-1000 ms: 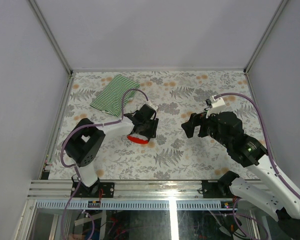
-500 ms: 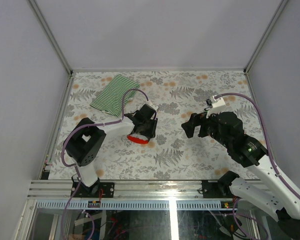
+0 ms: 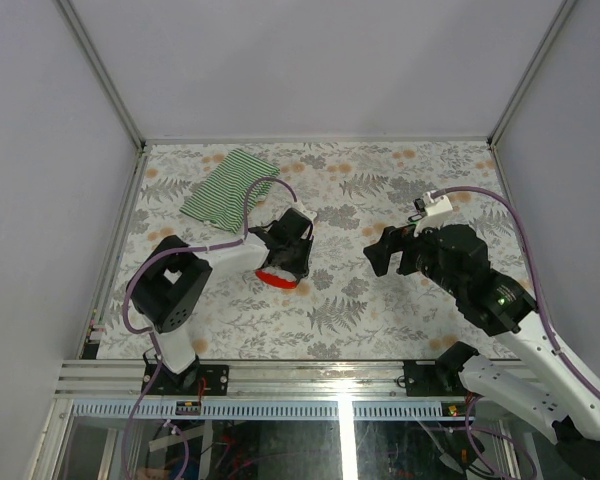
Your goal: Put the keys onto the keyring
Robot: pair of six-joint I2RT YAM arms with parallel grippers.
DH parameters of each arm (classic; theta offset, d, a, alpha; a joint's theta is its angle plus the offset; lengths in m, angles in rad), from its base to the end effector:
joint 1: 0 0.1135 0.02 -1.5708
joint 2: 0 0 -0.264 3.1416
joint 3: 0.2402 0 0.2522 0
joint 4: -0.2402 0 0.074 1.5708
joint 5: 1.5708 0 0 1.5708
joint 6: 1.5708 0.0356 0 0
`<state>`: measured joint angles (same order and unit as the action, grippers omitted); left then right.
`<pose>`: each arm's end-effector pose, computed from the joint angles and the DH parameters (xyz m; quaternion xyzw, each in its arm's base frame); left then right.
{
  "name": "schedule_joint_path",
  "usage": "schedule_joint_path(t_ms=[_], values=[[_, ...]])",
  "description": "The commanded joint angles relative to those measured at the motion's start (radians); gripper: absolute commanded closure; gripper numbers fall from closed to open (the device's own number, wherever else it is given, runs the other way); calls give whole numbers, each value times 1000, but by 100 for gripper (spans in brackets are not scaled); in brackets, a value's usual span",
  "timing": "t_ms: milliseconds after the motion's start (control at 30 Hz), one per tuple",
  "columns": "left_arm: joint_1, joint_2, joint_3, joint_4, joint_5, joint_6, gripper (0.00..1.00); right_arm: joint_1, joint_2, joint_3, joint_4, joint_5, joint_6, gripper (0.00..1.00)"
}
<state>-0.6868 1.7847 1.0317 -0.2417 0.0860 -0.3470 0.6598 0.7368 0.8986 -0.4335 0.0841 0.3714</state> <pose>0.2729 -0.2277 0.1559 0.1740 0.9421 -0.1761 0.2264 0.1299 0.0970 0.3602 -0.0892 0.7910 0.2688 0.5422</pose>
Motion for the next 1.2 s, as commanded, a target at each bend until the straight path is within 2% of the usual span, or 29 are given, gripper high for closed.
schedule_joint_path(t_ms=[0, 300, 700, 1000, 1167], values=[[5, -11, 23, 8, -10, 5, 100, -3, -16, 10, 24, -10, 9, 1], [3, -83, 52, -35, 64, 49, 100, -2, -19, 6, 33, 13, -1, 1], [0, -178, 118, -153, 142, 134, 100, -3, -75, -27, 106, 147, -47, 1], [-3, -259, 187, -195, 156, 94, 100, -3, -191, -193, 316, 183, -128, 0], [-5, -302, 242, -216, 175, 73, 100, -3, -220, -221, 374, 175, -203, 1]])
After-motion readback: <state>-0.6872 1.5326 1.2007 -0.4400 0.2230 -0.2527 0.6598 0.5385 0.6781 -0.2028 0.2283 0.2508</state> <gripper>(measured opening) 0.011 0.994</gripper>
